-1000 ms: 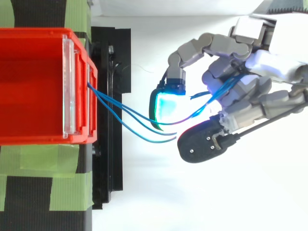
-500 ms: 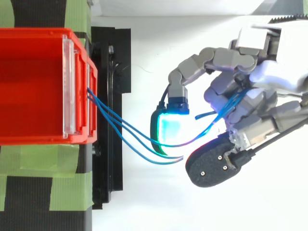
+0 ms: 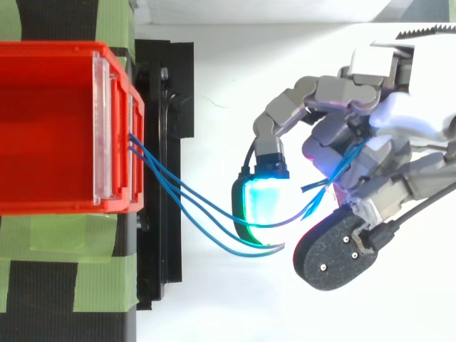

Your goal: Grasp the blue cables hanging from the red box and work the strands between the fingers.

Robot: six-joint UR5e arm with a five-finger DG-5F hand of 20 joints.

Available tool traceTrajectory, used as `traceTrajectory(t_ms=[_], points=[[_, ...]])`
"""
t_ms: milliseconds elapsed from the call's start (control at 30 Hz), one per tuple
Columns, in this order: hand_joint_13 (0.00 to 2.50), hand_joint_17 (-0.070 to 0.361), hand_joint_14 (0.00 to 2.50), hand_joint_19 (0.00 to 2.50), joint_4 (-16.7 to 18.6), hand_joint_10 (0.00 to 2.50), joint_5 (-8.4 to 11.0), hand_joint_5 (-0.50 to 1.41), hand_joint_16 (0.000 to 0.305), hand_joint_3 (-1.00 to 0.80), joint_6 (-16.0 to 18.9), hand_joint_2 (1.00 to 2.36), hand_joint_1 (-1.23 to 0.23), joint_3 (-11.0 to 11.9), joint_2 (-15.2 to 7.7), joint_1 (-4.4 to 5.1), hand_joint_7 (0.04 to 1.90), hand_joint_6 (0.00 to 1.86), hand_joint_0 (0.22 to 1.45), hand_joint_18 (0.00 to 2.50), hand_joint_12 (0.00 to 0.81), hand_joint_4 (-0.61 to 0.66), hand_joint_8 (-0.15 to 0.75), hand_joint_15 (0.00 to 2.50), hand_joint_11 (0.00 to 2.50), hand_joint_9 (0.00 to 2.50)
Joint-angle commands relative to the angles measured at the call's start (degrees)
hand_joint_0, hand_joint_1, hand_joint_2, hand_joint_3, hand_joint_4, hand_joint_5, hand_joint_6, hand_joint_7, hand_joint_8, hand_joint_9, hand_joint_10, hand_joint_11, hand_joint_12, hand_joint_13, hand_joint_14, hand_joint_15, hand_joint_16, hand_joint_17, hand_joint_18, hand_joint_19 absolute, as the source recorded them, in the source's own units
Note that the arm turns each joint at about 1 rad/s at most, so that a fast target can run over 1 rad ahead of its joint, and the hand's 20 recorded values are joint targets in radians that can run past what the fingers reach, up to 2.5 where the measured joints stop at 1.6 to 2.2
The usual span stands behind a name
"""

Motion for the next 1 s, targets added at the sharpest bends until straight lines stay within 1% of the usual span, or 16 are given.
traceTrajectory(t_ms=[0, 67, 133, 233, 333, 400, 433, 467, 500, 600, 633, 667, 700, 767, 833, 967], points=[[1.37, 0.164, 2.5, 0.4, -0.76, 2.5, 0.14, -0.22, 0.073, -0.65, -0.07, 1.01, -0.81, 0.01, 0.0, 0.01, 0.98, 1.41, 1.18, 1.59, 0.546, 0.16, 0.43, 1.51, 2.5, 0.95], [1.37, 0.164, 2.5, 0.4, -1.28, 2.5, 0.14, -0.15, 0.073, -0.39, -0.33, 1.01, -0.76, 0.01, 0.0, 0.01, 0.97, 1.41, 1.28, 1.59, 0.546, 0.13, 0.43, 1.51, 2.5, 0.95], [1.37, 0.164, 2.5, 0.4, -2.07, 2.5, 0.14, -0.01, 0.073, -0.2, -1.3, 1.01, -0.74, 0.01, 0.0, 0.01, 1.05, 1.27, 1.31, 1.59, 0.546, 0.11, 0.43, 1.51, 2.5, 0.95], [1.37, 0.164, 2.5, 0.4, -2.78, 2.5, 0.14, 0.04, 0.073, -0.21, -2.88, 1.01, -0.73, 0.01, 0.0, 0.01, 1.05, 1.22, 1.32, 1.59, 0.546, 0.12, 0.43, 1.51, 2.5, 0.95], [1.37, 0.164, 2.5, 0.4, -2.95, 2.5, 0.22, 0.07, 0.073, -0.32, -4.82, 1.01, -0.75, 0.01, 0.0, -0.08, 1.06, 1.13, 1.3, 1.59, 0.546, 0.11, 0.43, 1.51, 2.5, 0.95], [1.37, 0.164, 2.5, 0.4, -2.95, 2.5, 0.22, 0.09, 0.073, -0.38, -6.31, 1.01, -0.76, 0.01, 0.0, -0.08, 1.03, 1.07, 1.29, 1.59, 0.546, 0.1, 0.43, 1.51, 2.5, 0.95], [1.37, 0.164, 2.5, 0.4, -2.95, 2.5, 0.22, 0.14, 0.073, -0.4, -6.75, 1.01, -0.76, 0.01, 0.0, -0.08, 1.06, 0.93, 1.3, 1.59, 0.546, 0.07, 0.43, 1.51, 2.5, 0.95], [1.37, 0.164, 2.5, 0.4, -2.95, 2.5, 0.22, 0.28, 0.073, -0.4, -7.01, 1.01, -0.77, 0.01, 0.0, -0.08, 1.24, 0.6, 1.31, 1.59, 0.546, 0.0, 0.43, 1.51, 2.5, 0.95], [1.37, 0.164, 2.5, 0.4, -2.95, 2.5, 0.22, 0.35, 0.073, -0.39, -7.19, 1.02, -0.77, 0.01, 0.0, -0.08, 1.3, 0.49, 1.32, 1.59, 0.546, -0.01, 0.43, 1.51, 2.5, 0.95], [1.37, 0.164, 2.5, 0.4, -2.95, 2.5, 0.22, 0.48, 0.073, -0.36, -8.16, 1.02, -0.76, 0.01, 0.0, -0.08, 1.4, 0.26, 1.33, 1.59, 0.546, -0.02, 0.43, 1.51, 2.5, 0.95], [1.37, 0.164, 2.5, 0.4, -2.95, 2.5, 0.22, 0.57, 0.073, -0.31, -8.42, 1.02, -0.75, -0.07, 0.0, -0.08, 1.48, 0.09, 1.31, 1.59, 0.546, -0.01, 0.43, 1.51, 2.5, 0.95], [1.37, 0.164, 2.5, 0.4, -2.95, 2.5, 0.22, 0.6, 0.073, -0.29, -9.12, 1.02, -0.74, 0.01, 0.0, -0.08, 1.5, 0.02, 1.3, 1.59, 0.546, 0.02, 0.43, 1.51, 2.5, 0.95], [1.37, 0.164, 2.5, 0.4, -2.95, 2.5, 0.22, 0.6, 0.073, -0.28, -9.39, 1.02, -0.73, 0.01, 0.0, -0.08, 1.5, 0.0, 1.28, 1.59, 0.546, 0.03, 0.43, 1.51, 2.5, 0.95], [1.37, 0.164, 2.5, 0.4, -2.95, 2.5, 0.31, 0.59, 0.073, -0.17, -10.53, 1.01, -0.73, 0.01, 0.0, -0.08, 1.46, 0.01, 1.17, 1.59, 0.546, 0.06, 0.43, 1.51, 2.5, 0.95], [1.37, 0.164, 2.5, 0.4, -2.95, 2.5, 0.49, 0.57, 0.073, -0.17, -11.76, 1.01, -0.72, 0.01, 0.0, -0.08, 1.44, 0.01, 1.14, 1.59, 0.546, 0.08, 0.43, 1.51, 2.5, 0.95], [1.37, 0.164, 2.5, 0.4, -2.95, 2.5, 0.58, 0.5, 0.073, -0.15, -12.2, 1.01, -0.73, 0.01, 0.0, -0.08, 1.37, 0.01, 1.08, 1.59, 0.546, 0.11, 0.43, 1.51, 2.5, 0.95]])
